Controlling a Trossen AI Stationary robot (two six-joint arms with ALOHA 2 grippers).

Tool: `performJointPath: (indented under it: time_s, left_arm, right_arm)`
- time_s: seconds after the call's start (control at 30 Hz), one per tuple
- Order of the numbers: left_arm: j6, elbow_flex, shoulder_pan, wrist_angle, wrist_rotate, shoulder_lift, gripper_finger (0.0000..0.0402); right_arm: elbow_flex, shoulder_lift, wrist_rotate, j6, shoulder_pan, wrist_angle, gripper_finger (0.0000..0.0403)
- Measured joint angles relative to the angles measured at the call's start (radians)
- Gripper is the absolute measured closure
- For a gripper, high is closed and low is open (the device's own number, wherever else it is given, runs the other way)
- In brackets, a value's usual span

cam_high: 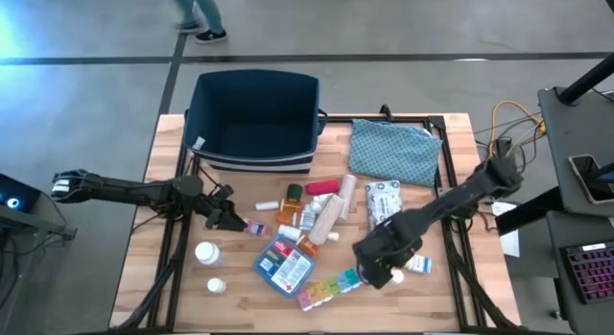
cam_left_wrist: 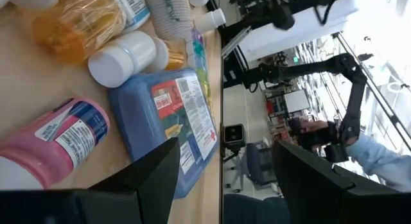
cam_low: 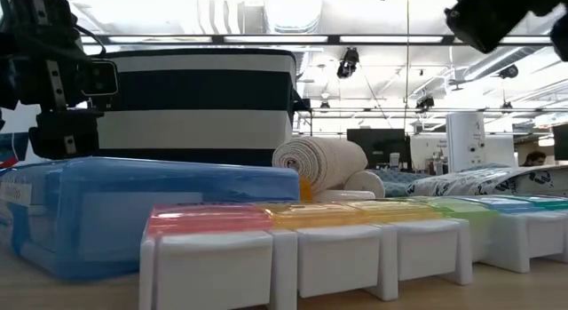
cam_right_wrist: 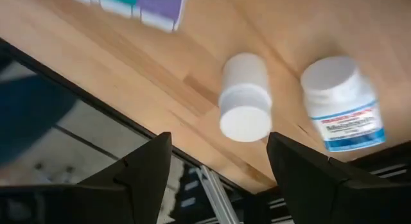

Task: Pick & place medical supplies in basket/bin
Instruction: Put the white pill bottle into the blue bin

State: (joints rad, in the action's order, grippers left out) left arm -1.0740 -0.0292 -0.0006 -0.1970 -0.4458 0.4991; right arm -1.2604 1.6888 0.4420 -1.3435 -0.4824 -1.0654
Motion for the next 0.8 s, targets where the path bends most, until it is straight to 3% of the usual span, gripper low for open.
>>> performJointPath:
  time_s: [0.37, 0.8]
  left_arm:
    - [0.000, 0.000, -0.001, 0.000, -0.001, 0.000, 0.0174]
    - [0.000, 0.000, 0.000, 0.000, 0.000, 0.000, 0.0174]
  right_arm:
    - [0.064, 0.059, 0.024, 0.019, -0.041, 0.020, 0.0158]
    - [0.236, 0.061, 0.055, -0.015, -0.037, 0.244, 0.0158]
